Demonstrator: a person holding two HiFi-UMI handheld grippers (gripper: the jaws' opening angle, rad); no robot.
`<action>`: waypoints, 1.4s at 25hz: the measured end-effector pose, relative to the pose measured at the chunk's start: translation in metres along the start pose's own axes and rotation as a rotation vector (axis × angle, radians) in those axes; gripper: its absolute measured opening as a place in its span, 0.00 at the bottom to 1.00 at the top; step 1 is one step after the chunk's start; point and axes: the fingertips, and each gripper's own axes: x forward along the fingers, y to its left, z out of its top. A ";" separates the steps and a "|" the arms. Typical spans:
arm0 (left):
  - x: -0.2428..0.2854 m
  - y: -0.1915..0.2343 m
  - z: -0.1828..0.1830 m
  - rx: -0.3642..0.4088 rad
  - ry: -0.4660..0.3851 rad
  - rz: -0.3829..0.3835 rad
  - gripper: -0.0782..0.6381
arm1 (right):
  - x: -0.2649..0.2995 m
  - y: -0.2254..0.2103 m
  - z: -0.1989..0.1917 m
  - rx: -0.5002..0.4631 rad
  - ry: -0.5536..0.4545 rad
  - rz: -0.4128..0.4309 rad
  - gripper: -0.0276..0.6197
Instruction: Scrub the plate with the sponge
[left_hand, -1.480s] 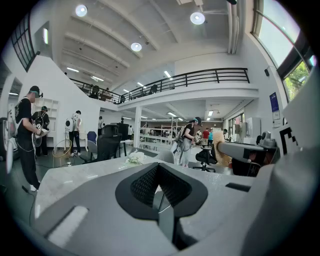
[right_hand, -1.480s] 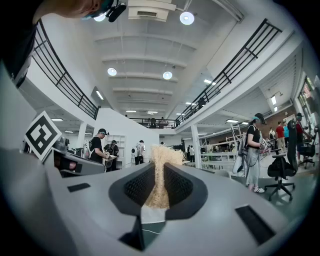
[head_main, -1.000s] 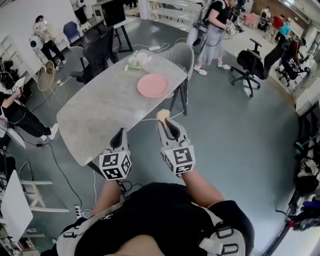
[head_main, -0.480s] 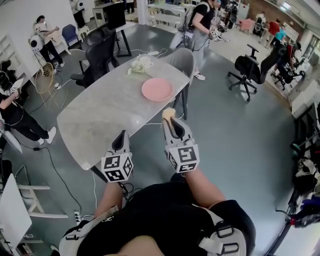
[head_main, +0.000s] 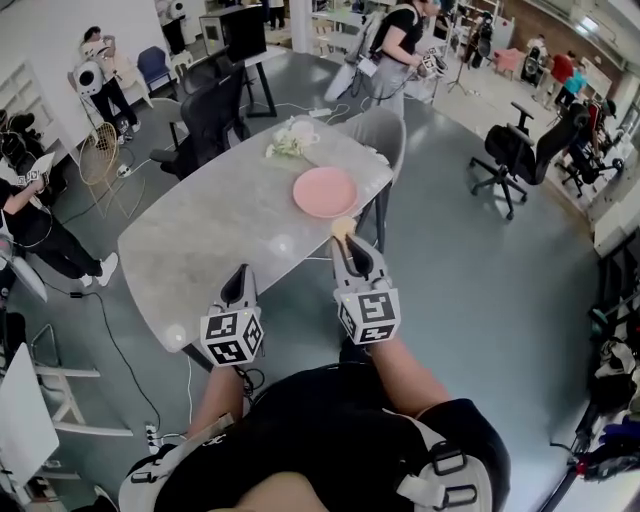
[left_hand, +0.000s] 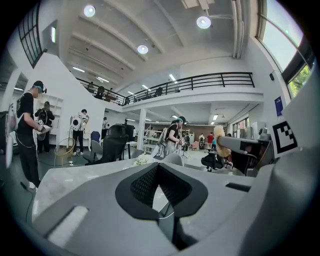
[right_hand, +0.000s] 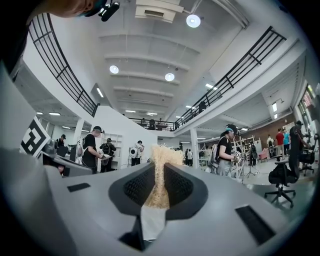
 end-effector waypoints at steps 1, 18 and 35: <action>0.009 0.003 0.000 0.003 0.003 0.011 0.12 | 0.010 -0.006 -0.002 0.004 -0.004 0.004 0.13; 0.217 -0.028 0.041 0.026 0.061 0.081 0.12 | 0.159 -0.178 -0.033 0.109 0.016 0.046 0.13; 0.371 -0.041 0.062 0.051 0.115 0.158 0.12 | 0.278 -0.271 -0.055 0.092 0.091 0.200 0.13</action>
